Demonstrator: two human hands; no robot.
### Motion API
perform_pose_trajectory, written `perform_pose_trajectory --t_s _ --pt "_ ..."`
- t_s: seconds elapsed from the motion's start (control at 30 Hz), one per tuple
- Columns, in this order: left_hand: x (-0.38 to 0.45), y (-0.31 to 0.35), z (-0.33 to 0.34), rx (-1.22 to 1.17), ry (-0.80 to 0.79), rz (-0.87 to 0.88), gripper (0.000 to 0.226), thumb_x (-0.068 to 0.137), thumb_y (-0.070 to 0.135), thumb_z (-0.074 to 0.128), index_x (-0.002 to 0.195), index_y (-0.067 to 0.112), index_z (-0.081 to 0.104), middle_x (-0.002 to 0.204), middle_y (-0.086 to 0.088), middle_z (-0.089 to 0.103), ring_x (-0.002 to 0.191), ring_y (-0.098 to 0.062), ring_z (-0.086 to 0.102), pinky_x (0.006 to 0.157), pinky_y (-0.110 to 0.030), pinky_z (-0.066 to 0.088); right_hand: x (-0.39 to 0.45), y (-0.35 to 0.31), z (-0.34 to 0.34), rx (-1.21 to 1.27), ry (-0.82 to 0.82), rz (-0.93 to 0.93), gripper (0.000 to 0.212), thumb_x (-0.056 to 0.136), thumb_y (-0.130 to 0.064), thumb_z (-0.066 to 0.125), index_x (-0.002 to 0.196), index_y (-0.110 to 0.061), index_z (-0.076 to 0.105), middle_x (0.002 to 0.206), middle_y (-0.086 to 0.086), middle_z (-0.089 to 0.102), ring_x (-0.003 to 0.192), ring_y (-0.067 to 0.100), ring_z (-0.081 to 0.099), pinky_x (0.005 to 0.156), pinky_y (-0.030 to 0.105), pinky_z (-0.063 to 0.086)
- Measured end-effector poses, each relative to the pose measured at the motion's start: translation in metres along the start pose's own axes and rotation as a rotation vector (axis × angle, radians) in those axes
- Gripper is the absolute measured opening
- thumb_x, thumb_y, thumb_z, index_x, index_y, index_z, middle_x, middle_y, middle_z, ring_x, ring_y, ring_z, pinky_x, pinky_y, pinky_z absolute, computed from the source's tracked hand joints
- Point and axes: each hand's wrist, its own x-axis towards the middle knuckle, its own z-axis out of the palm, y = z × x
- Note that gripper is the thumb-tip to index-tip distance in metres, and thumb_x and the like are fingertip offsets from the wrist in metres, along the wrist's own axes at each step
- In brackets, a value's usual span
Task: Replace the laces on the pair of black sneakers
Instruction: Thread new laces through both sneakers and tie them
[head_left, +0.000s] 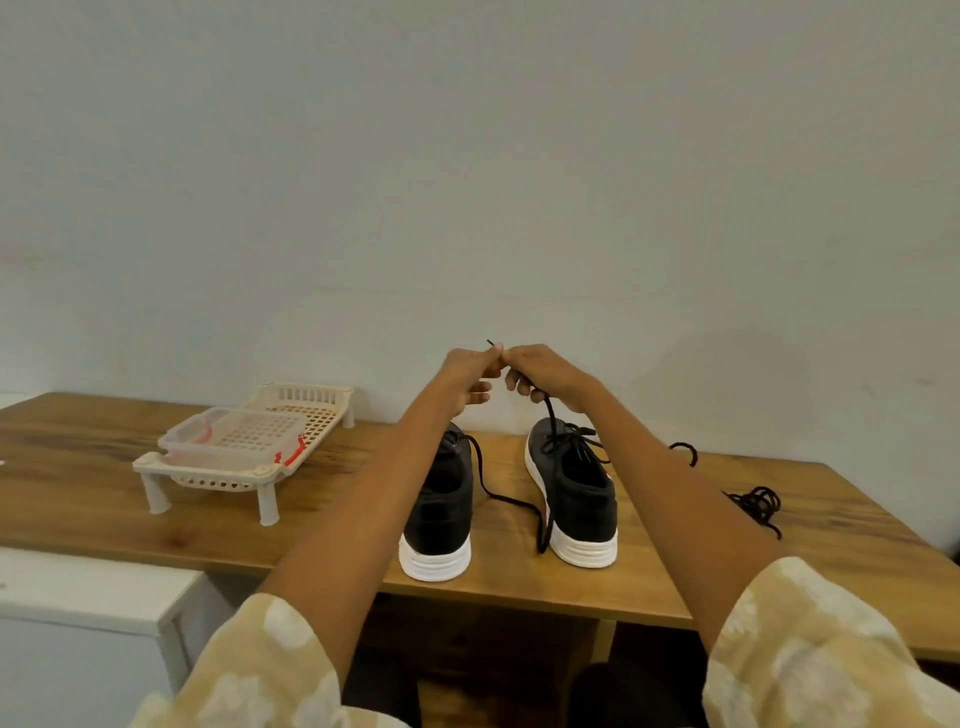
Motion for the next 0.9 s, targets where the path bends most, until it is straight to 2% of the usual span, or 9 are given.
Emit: perform_pose_trajectory --t_s 0.2,0.3,0.37,0.43,0.57,0.63,0.7,0.8,0.9 --pt "0.003 -0.007 -0.022 0.113 -0.017 0.020 0.030 0.085 0.025 0.071 0.106 0.005 0.066 0.091 -0.005 0.063 0.067 -0.014 0.054 0.057 -0.024 0.048 0.006 0.014 0.010 -0.216 -0.120 0.015 0.035 0.102 -0.027 0.039 0.105 -0.007 0.067 0.068 0.000 0.058 0.053 0.010 0.041 0.045 0.017 0.031" --pt "0.002 -0.011 -0.026 0.189 0.010 0.032 0.021 0.086 0.023 0.069 0.098 0.005 0.067 0.082 -0.004 0.066 0.060 -0.014 0.055 0.053 -0.023 0.046 0.012 0.020 0.018 -0.206 -0.084 0.032 0.031 0.102 -0.028 0.040 0.118 -0.010 0.059 0.086 0.001 0.063 0.064 0.011 0.052 0.055 0.020 0.042" --pt "0.005 -0.018 -0.028 0.265 0.031 0.033 0.017 0.086 0.021 0.069 0.092 0.005 0.066 0.078 -0.004 0.066 0.057 -0.013 0.053 0.051 -0.023 0.043 0.018 0.025 0.024 -0.033 -0.032 0.068 0.030 0.102 -0.027 0.042 0.123 -0.010 0.054 0.100 0.006 0.061 0.077 0.015 0.058 0.067 0.023 0.049" --pt "0.008 -0.023 -0.030 0.317 0.009 0.026 0.016 0.086 0.021 0.069 0.085 0.005 0.067 0.076 -0.005 0.067 0.056 -0.013 0.052 0.052 -0.023 0.041 0.023 0.028 0.032 0.151 0.015 0.056 0.029 0.099 -0.024 0.049 0.118 -0.005 0.061 0.100 0.008 0.064 0.077 0.015 0.062 0.069 0.023 0.054" --pt "0.016 -0.032 -0.037 0.359 0.031 0.059 0.013 0.084 0.013 0.068 0.077 0.003 0.067 0.070 -0.004 0.064 0.054 -0.011 0.048 0.050 -0.020 0.039 0.037 0.038 0.051 0.274 0.092 0.033 0.022 0.090 -0.017 0.065 0.104 0.000 0.070 0.095 0.015 0.070 0.073 0.015 0.066 0.066 0.022 0.058" --pt "0.021 -0.036 -0.044 0.402 0.001 0.060 0.008 0.084 0.007 0.068 0.088 0.000 0.071 0.076 -0.004 0.065 0.055 -0.010 0.050 0.048 -0.018 0.041 0.044 0.042 0.057 0.267 0.136 0.055 0.019 0.088 -0.015 0.067 0.099 0.000 0.071 0.092 0.014 0.070 0.073 0.014 0.065 0.064 0.020 0.056" --pt "0.027 -0.042 -0.052 0.454 -0.029 0.018 0.015 0.088 0.007 0.064 0.099 0.001 0.071 0.087 -0.007 0.068 0.055 -0.011 0.051 0.046 -0.019 0.041 0.050 0.043 0.061 0.142 0.171 0.053 0.017 0.089 -0.016 0.065 0.094 -0.001 0.072 0.090 0.006 0.070 0.077 0.012 0.063 0.067 0.021 0.054" --pt "0.037 -0.049 -0.065 0.726 0.061 -0.001 0.022 0.093 0.023 0.058 0.099 0.003 0.067 0.091 -0.008 0.068 0.059 -0.016 0.053 0.053 -0.024 0.041 0.056 0.041 0.068 0.090 0.203 0.044 0.014 0.095 -0.016 0.055 0.090 -0.006 0.063 0.085 0.005 0.070 0.078 0.016 0.064 0.075 0.030 0.054" --pt "0.037 -0.053 -0.066 0.967 0.020 -0.065 0.028 0.092 0.031 0.055 0.077 0.008 0.060 0.079 -0.005 0.066 0.063 -0.017 0.057 0.056 -0.025 0.042 0.058 0.037 0.077 0.154 0.232 0.035 0.011 0.094 -0.013 0.056 0.092 -0.004 0.062 0.074 0.007 0.065 0.062 0.016 0.061 0.063 0.025 0.054"
